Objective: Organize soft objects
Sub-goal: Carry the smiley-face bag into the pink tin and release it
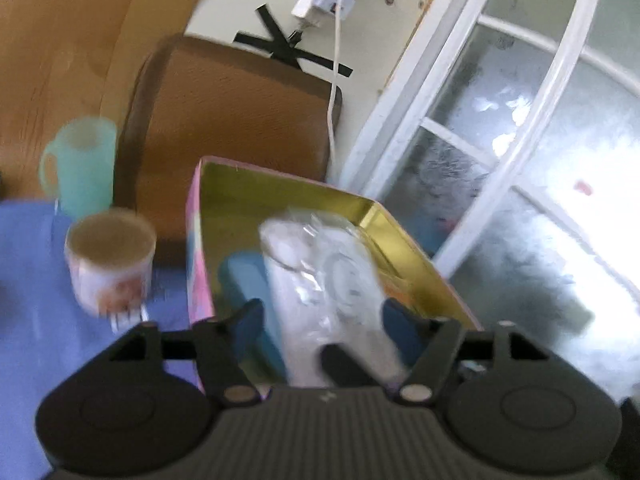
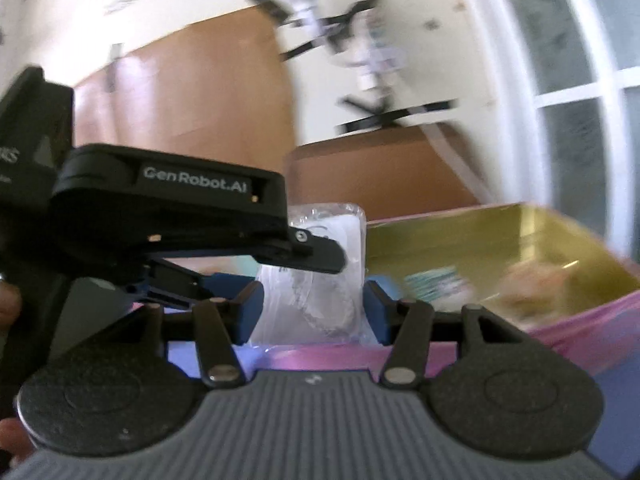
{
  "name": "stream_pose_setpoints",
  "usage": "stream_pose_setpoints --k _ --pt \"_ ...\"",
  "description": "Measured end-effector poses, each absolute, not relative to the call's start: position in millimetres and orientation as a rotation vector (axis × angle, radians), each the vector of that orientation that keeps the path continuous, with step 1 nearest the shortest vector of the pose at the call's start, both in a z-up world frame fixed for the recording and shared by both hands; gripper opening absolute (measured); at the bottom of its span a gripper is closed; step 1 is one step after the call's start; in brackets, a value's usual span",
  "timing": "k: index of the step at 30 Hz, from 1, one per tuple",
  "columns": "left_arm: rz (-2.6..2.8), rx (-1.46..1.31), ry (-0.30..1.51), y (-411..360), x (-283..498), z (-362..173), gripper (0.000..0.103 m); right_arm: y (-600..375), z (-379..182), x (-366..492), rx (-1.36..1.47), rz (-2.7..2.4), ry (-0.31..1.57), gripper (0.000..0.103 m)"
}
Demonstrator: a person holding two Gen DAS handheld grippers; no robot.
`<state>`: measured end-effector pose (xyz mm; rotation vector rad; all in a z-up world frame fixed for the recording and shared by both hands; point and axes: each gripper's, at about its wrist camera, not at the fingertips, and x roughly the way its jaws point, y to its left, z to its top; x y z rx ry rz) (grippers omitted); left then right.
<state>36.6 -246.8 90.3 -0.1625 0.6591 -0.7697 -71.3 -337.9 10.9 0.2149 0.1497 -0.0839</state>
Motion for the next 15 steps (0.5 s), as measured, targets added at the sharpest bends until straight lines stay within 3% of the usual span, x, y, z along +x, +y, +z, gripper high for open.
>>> stream_pose_setpoints --k 5,15 --pt "-0.699 -0.092 0.639 -259 34 79 0.073 -387 -17 -35 0.173 -0.362 0.245 0.062" --pt "-0.615 0.008 0.650 -224 6 69 0.073 -381 -7 -80 0.326 -0.290 0.179 0.063"
